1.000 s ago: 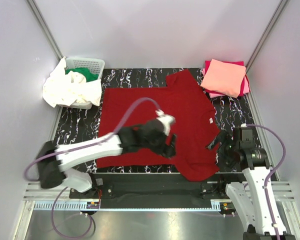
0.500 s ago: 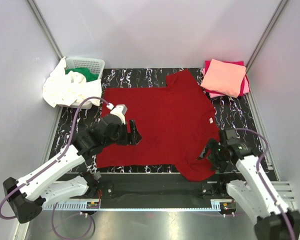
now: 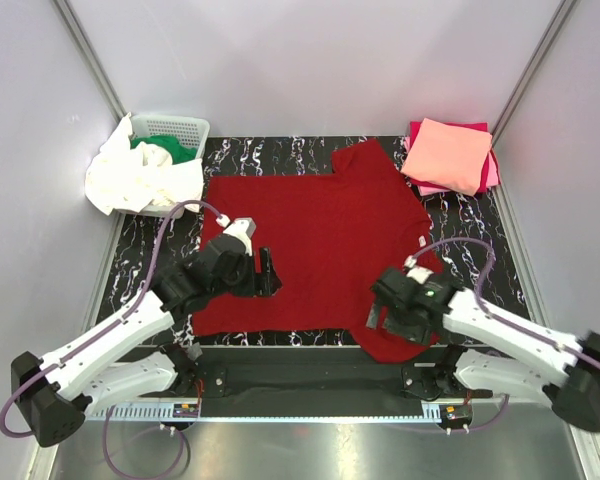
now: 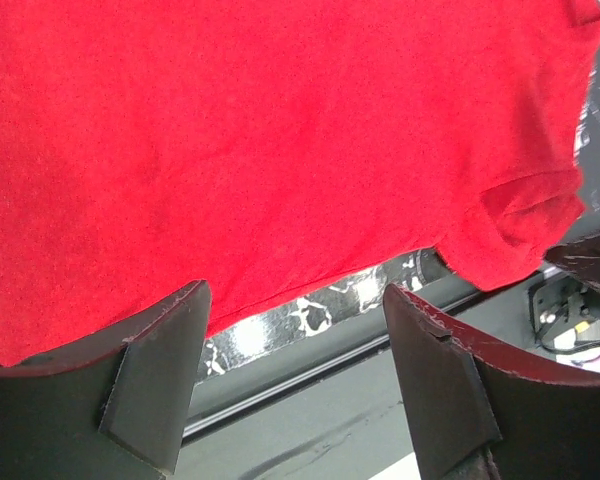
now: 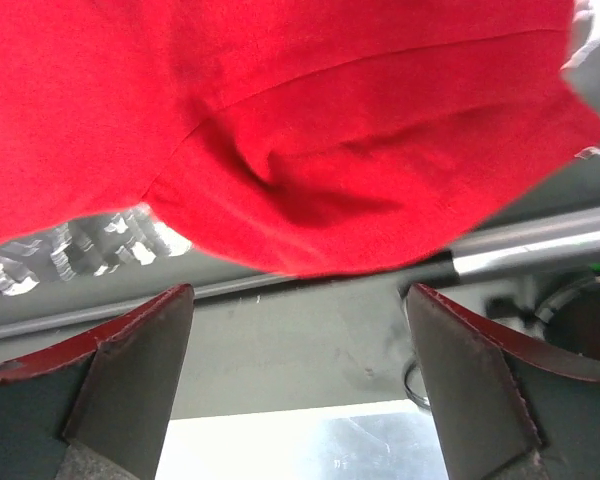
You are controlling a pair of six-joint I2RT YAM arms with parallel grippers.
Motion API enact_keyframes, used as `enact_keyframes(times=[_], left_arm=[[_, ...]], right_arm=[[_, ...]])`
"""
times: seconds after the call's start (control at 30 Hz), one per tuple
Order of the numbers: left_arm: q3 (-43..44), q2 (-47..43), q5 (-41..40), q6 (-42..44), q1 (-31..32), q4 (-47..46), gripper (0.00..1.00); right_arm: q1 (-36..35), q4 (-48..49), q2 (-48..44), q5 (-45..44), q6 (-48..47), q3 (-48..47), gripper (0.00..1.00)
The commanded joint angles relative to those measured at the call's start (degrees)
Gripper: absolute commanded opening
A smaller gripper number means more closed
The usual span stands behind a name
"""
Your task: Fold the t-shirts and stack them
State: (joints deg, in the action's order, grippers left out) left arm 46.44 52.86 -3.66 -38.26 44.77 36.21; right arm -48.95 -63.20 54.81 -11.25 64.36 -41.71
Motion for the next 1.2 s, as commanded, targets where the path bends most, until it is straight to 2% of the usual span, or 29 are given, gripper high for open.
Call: enact_keyframes(times=[0.0, 0.1, 0.27, 0.4, 0.57, 0.7, 0.83, 0.93, 0.97, 1.07, 1.1, 1.17], left_arm=[[-0.6, -0.7, 1.6, -0.4, -0.3, -3.2, 0.74], [-0.6, -1.8, 2.4, -0.9, -0.3, -2.3, 0.74], [-3.4, -6.2, 1.8, -3.0, -0.3, -0.4, 0.73], [-5.7, -9.8, -2.7, -5.9, -0.3, 3.9, 0.72], [-7.1, -10.8, -4.8, -7.8, -0.3, 6.4, 0.72], [-7.8, -11.9, -5.3, -8.8, -0.3, 6.9, 0.72], [-8.9, -11.5, -7.0, -10.1, -0.3, 7.2, 0.70], [-10.1, -10.2, -9.5, -12.9, -0.3, 8.5, 0.67], [-10.6, -9.5, -10.6, -14.5, -0.3, 10.1, 0.67], [-10.5, -8.9, -15.1, -17.4, -0.3, 14.8, 0.70], [-10.5, -9.2, -16.5, -19.2, -0.3, 15.4, 0.72], [-10.5, -10.1, -17.3, -21.3, -1.3, 16.9, 0.78]], right_arm=[[-6.3, 7.4, 8.1, 0.2, 7.6, 3.6, 0.95], [-12.7, 9.0, 10.4, -4.0, 15.4, 3.8, 0.92], [-13.3, 12.3, 9.6, -4.3, 16.7, 7.1, 0.86], [-13.3, 17.0, 7.8, -2.5, 17.9, 12.7, 0.78], [-13.4, 20.4, 10.4, -2.2, 17.1, 13.7, 0.78], [-13.3, 21.3, 11.4, -3.4, 16.1, 13.6, 0.73], [-13.3, 21.9, 10.2, -4.2, 15.5, 14.2, 0.55], [-13.4, 22.2, 8.6, -4.2, 15.6, 14.9, 0.35], [-13.4, 21.8, 7.7, -4.2, 15.5, 15.0, 0.23], [-13.4, 20.4, 5.8, -4.7, 15.5, 14.5, 0.05], [-13.4, 19.8, 5.3, -4.9, 15.8, 14.2, 0.00], [-13.3, 17.7, 3.6, -5.9, 15.8, 13.0, 0.00]])
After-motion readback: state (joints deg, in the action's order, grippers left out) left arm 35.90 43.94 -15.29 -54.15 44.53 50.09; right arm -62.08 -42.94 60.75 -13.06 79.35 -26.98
